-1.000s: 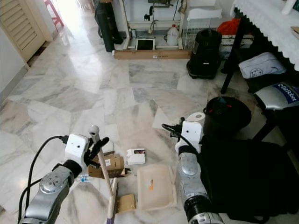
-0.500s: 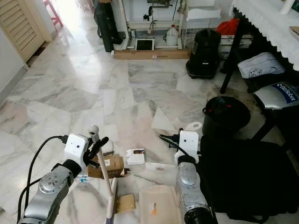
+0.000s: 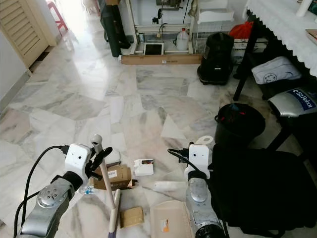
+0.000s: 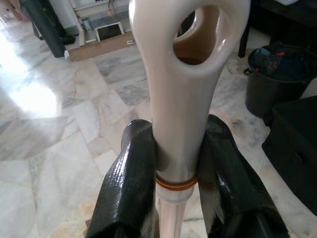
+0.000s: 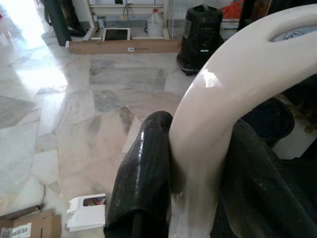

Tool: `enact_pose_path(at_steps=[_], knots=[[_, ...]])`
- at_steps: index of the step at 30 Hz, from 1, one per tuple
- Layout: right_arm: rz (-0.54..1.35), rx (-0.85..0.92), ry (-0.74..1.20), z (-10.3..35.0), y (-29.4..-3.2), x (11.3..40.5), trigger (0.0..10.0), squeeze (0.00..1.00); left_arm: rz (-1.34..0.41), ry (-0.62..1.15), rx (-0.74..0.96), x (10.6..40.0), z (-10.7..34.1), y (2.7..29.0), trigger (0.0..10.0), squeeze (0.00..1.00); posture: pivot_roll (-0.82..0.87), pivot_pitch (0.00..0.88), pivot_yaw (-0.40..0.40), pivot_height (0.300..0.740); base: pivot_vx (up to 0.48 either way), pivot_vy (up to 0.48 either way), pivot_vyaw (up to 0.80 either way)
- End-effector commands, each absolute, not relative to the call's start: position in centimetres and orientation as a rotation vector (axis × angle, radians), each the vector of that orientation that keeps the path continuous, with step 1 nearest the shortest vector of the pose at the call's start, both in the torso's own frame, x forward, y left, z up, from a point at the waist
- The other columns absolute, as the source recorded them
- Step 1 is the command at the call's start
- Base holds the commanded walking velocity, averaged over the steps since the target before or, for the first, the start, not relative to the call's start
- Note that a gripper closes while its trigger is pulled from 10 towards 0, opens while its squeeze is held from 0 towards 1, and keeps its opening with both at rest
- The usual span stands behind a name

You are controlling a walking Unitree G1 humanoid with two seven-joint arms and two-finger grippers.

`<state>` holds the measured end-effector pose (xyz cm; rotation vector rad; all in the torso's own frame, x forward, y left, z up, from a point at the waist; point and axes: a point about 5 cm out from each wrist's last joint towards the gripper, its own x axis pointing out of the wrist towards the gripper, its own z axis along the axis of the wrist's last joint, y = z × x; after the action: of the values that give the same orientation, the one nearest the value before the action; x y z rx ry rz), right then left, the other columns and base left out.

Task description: Sweep floor

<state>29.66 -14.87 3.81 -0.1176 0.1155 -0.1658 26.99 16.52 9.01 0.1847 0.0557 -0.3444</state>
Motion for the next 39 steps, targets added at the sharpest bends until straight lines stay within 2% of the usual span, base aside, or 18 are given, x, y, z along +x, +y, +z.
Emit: enact_pose_path(at_steps=[1,12,27,39], knots=[[-0.163,-0.11,0.102,4.0,-14.7,29.9,10.0,0.0,-0.336,0.037,0.196,26.9,9.4,17.0,10.0,0.0,0.13,0.04,0.076,0.74,0.0,0.0,0.0],[-0.159,-0.099,0.112,3.5,-15.0,30.4,10.0,0.0,-0.31,0.063,0.205,26.4,8.6,17.9,10.0,0.0,0.15,0.042,0.077,0.74,0.0,0.0,0.0],[-0.187,-0.076,0.036,4.8,-15.8,31.5,10.0,0.0,-0.334,0.055,0.206,26.6,8.9,17.3,10.0,0.0,0.14,0.051,0.076,0.74,0.0,0.0,0.0],[-0.163,-0.077,0.088,3.6,-15.3,30.8,10.0,0.0,-0.347,0.076,0.217,26.2,8.6,17.5,10.0,0.0,0.14,0.061,0.078,0.74,0.0,0.0,0.0]])
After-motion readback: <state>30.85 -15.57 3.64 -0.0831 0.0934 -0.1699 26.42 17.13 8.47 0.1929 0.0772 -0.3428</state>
